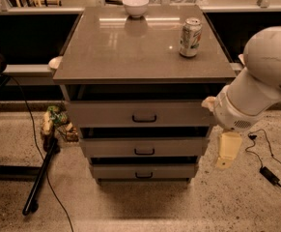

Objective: Open bottom drawer

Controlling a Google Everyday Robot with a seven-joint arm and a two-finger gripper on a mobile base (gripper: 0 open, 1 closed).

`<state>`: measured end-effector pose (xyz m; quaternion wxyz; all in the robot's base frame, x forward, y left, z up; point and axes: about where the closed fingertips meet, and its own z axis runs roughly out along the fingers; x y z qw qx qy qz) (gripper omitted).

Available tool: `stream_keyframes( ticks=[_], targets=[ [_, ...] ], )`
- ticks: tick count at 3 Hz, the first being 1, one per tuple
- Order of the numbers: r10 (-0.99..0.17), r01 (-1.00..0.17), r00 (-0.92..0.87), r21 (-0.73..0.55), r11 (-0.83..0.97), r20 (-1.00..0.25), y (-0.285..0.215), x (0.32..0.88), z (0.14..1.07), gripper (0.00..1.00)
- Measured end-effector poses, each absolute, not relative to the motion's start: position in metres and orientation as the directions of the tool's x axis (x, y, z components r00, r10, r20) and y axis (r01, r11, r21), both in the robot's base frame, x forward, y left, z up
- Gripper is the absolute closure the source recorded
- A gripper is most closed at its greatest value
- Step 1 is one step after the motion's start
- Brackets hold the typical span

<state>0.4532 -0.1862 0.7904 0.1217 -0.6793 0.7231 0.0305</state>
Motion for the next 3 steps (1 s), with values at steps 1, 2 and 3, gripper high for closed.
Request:
stream_keyframes(
  ticks=[1, 2, 3],
  targets=[
    [-0.973, -0.996, 0.040, -0.083, -0.022, -0.225, -0.170, 0.454, 0.733, 0.00],
    [-0.965, -0.991, 0.126, -0.071, -0.112, -0.228, -0.151, 0.453, 0.665, 0.00],
    [-0.949, -0.986, 0.167, -0.054, -0.159, -0.266, -0.132, 0.453, 0.606, 0.00]
  ],
)
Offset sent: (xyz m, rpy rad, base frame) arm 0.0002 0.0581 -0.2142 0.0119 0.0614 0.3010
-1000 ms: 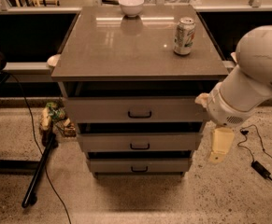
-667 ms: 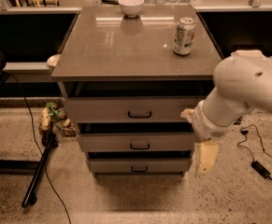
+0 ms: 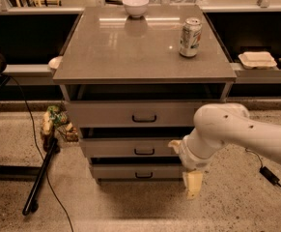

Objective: Open bottom drawer

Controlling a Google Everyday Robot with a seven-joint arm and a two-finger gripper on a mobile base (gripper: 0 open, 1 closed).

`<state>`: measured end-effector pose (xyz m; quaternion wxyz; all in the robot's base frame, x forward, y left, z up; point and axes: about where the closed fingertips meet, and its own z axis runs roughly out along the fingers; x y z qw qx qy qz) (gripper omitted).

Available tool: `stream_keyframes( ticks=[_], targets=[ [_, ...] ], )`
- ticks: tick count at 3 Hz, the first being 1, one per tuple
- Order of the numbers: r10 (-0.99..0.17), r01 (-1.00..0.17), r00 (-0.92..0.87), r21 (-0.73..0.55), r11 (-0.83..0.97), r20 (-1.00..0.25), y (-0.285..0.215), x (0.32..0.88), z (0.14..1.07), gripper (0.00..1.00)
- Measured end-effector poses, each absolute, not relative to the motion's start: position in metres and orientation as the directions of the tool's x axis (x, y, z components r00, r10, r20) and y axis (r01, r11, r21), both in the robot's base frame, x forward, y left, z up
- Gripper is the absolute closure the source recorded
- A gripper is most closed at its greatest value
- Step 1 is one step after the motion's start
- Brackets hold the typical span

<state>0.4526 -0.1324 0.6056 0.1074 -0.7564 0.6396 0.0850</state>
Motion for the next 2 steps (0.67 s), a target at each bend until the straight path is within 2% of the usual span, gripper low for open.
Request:
stream_keyframes(
  ticks=[1, 2],
  targets=[
    [-0.926, -0.987, 0.156, -0.013, -0.162, -0.344, -0.1120, 0.4572, 0.5446, 0.00],
    [-0.926, -0.987, 0.156, -0.013, -0.162, -0.344, -0.1120, 0.4572, 0.5446, 0.00]
  ],
)
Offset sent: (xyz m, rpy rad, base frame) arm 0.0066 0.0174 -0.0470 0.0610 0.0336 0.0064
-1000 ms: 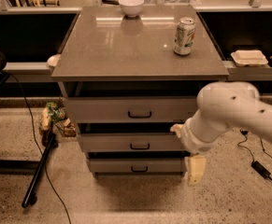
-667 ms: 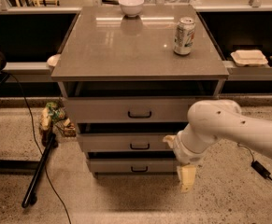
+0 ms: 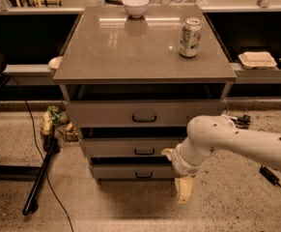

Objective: Open bottom drawer

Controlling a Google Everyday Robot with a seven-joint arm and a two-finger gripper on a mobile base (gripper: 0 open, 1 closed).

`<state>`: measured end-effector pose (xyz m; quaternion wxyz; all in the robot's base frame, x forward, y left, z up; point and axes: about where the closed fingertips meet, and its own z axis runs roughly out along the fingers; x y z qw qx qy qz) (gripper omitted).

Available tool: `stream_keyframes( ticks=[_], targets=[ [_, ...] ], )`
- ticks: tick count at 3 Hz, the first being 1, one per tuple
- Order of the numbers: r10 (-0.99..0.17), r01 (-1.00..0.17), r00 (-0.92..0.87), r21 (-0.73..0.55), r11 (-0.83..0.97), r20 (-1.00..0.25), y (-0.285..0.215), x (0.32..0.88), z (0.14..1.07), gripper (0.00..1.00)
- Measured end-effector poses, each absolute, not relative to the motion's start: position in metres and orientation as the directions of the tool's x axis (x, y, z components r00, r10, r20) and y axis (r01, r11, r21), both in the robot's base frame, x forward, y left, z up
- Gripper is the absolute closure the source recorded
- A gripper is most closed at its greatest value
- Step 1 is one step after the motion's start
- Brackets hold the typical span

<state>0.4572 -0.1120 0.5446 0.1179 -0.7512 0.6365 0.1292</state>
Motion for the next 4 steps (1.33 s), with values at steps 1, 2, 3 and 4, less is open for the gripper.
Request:
stream_keyframes(
  ticks=[1, 2, 3, 4],
  targets=[
    [-0.933, -0.987, 0.142, 0.019, -0.157, -0.331, -0.117, 0.467, 0.510, 0.00],
    [-0.946, -0.990, 0.119, 0.037, -0.137, -0.303, -0.132, 0.488, 0.445, 0.00],
    [-0.945, -0.994, 0.091, 0.032, -0.106, -0.315, -0.146, 0.505, 0.383, 0.00],
    [-0.933, -0.997, 0.051, 0.027, -0.065, -0.357, -0.158, 0.522, 0.325, 0.00]
  ],
)
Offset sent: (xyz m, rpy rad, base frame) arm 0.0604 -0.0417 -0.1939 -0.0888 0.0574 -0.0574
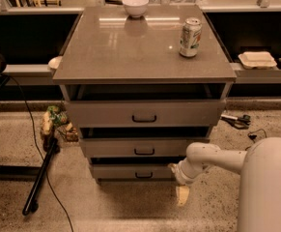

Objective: Open bottom drawer

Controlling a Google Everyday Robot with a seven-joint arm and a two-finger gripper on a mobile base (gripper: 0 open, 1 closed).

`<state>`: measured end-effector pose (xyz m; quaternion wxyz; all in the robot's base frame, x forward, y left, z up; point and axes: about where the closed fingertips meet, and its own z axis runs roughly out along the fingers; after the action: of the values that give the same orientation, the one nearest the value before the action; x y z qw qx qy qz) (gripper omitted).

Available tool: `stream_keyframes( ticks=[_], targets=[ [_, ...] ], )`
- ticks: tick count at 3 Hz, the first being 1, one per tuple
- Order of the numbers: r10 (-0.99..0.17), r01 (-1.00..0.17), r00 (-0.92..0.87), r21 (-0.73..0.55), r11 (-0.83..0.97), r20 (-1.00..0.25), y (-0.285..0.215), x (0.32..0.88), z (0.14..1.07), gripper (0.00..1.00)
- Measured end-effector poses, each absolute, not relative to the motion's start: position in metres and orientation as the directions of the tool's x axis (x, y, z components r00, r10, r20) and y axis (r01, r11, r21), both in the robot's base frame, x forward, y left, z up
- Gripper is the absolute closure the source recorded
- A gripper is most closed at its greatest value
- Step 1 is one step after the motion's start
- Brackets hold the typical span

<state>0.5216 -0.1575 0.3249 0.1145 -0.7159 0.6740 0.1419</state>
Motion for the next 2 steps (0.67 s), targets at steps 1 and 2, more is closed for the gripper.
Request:
stream_keyframes(
  ticks=[1, 2],
  targets=[
    [-0.907, -1.000, -0.007, 0.028, -0.005, -0.422, -0.1625, 0.5416, 0.2652, 0.00],
    [-0.907, -1.000, -0.007, 0.028, -0.005, -0.421, -0.1620, 0.5415, 0.2640, 0.00]
  ],
)
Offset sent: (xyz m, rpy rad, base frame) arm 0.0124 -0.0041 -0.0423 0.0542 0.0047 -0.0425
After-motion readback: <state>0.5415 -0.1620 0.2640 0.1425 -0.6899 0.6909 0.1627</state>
